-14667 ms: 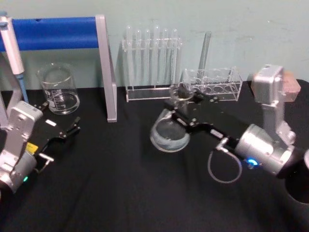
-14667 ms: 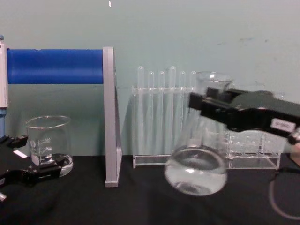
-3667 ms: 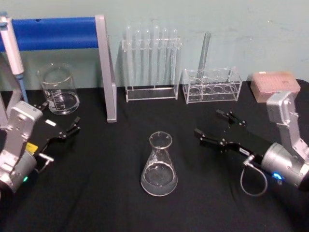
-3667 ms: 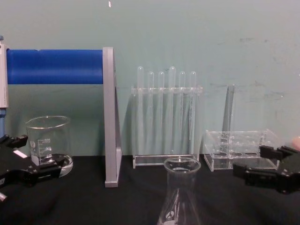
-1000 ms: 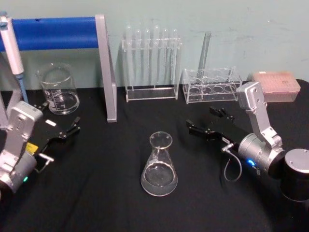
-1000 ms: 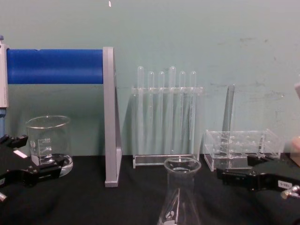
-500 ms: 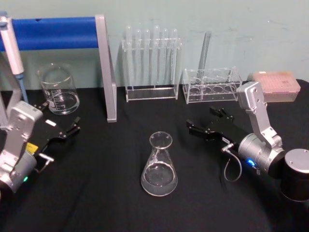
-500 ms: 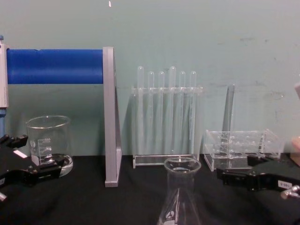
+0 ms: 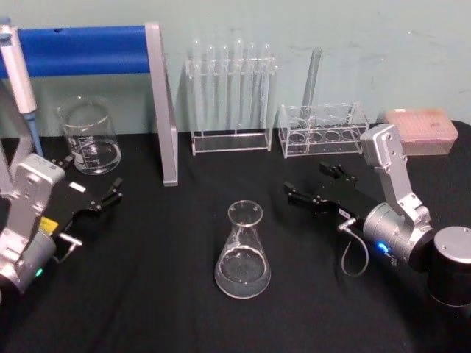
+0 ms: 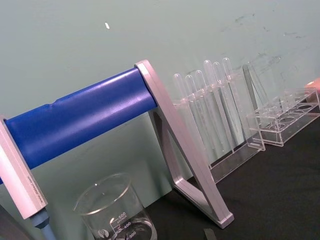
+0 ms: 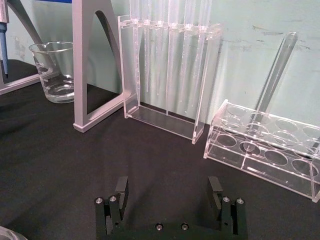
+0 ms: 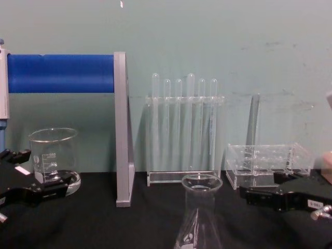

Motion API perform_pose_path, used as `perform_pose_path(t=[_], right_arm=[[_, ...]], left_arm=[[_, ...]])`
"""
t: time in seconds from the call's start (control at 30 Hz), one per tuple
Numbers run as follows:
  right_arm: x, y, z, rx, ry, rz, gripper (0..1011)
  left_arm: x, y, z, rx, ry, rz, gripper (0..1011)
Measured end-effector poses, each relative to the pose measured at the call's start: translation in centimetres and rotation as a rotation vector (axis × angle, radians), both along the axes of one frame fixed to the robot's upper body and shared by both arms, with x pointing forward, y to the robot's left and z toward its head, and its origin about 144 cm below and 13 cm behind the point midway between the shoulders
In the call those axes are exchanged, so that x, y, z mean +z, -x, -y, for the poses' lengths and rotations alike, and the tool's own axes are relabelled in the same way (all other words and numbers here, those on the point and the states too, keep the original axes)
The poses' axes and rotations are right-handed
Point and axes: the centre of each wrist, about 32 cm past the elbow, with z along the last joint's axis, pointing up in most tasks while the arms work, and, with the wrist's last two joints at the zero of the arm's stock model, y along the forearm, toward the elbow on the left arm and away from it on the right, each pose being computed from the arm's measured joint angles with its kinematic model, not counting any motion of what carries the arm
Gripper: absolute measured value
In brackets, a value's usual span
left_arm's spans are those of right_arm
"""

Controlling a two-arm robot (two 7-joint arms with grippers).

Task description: Grasp the erlenmeyer flask with one hand, shake it three times, then place it back.

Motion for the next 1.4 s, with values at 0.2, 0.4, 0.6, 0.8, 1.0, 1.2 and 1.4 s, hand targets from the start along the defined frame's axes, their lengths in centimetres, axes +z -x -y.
perform_pose_path(t=[0.2, 0.4, 0.6, 0.8, 1.0, 1.2, 1.4], right_arm=[[0.00, 0.00, 0.00, 0.000, 0.000, 0.000, 1000], [0.00, 0.00, 0.00, 0.000, 0.000, 0.000, 1000], [0.00, 0.00, 0.00, 0.000, 0.000, 0.000, 1000], [0.00, 0.00, 0.00, 0.000, 0.000, 0.000, 1000], [0.00, 0.00, 0.00, 0.000, 0.000, 0.000, 1000], [0.00, 0.00, 0.00, 0.000, 0.000, 0.000, 1000], [0.00, 0.00, 0.00, 0.000, 0.000, 0.000, 1000]], left_arm=[[0.00, 0.00, 0.00, 0.000, 0.000, 0.000, 1001], [0.00, 0.00, 0.00, 0.000, 0.000, 0.000, 1001], [0.00, 0.00, 0.00, 0.000, 0.000, 0.000, 1001], [0.00, 0.00, 0.00, 0.000, 0.000, 0.000, 1001], [0.00, 0.00, 0.00, 0.000, 0.000, 0.000, 1001], [0.00, 0.00, 0.00, 0.000, 0.000, 0.000, 1001], [0.00, 0.00, 0.00, 0.000, 0.000, 0.000, 1001]])
